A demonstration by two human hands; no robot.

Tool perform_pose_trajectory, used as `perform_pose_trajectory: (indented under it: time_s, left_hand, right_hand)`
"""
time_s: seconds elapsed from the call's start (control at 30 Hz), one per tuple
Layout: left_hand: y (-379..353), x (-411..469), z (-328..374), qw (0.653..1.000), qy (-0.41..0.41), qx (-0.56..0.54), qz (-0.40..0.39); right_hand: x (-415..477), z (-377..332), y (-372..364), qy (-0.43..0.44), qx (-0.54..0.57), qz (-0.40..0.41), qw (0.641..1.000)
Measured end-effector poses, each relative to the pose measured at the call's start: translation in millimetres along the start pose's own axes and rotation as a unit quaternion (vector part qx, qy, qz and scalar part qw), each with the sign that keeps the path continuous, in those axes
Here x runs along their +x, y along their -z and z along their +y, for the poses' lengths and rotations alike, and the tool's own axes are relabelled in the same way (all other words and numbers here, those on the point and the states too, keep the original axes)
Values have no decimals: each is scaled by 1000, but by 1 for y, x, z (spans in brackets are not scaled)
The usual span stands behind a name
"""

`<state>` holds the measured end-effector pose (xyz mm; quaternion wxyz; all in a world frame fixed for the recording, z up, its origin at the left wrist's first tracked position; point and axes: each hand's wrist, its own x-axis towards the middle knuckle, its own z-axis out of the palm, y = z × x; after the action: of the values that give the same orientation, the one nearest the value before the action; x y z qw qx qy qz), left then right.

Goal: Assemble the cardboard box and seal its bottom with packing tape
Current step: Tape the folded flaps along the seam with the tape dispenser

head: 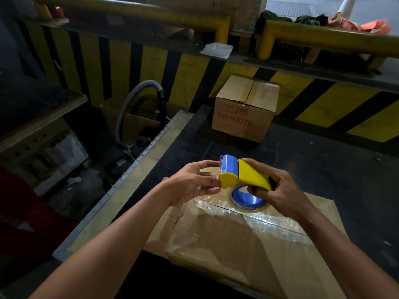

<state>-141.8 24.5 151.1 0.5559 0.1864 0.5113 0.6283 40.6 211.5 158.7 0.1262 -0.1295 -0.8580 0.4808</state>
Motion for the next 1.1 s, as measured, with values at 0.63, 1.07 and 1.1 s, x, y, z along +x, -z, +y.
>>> perform_pose_trajectory:
  time_s: [0.63, 1.07, 1.1]
  left_hand:
    - [8, -5, -2, 994, 39, 86, -62]
    - [18, -8, 9, 992, 53, 71, -87]
    - [18, -7, 8, 993, 52, 51, -89]
  right_hand:
    - [-11, 4, -2, 20, -37, -59, 997]
    - [-15, -7, -1, 6, -6, -78, 997]
    - [-16, -8, -1, 7, 5, -72, 997]
